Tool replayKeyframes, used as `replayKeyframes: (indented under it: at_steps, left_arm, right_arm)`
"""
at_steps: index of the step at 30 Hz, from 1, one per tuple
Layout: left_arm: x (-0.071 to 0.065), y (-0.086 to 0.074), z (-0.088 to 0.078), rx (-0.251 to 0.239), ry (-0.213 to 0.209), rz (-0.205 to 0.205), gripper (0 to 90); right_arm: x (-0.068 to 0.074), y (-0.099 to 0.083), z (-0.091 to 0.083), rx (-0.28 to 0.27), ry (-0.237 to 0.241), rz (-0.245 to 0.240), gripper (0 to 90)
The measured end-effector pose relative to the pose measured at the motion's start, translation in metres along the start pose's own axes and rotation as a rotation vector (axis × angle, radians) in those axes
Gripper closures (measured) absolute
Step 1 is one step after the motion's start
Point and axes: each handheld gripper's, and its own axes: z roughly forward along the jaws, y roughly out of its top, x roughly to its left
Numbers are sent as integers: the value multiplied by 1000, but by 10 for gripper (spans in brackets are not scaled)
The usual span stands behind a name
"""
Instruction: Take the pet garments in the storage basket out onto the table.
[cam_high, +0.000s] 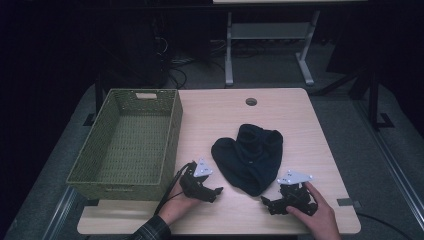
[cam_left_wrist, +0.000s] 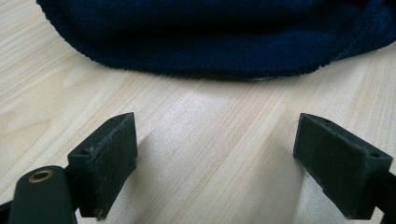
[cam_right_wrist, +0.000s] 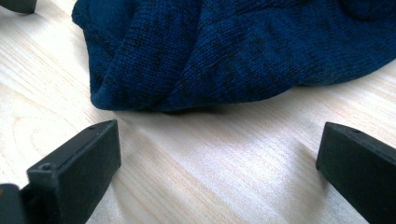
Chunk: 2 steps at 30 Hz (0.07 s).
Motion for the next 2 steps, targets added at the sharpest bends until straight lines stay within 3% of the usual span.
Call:
replayKeyframes:
  at_steps: [2]
  left_arm:
    - [0,0,0,0,0,0,129]
  right_arm:
    - [0,0,0,0,0,0,0]
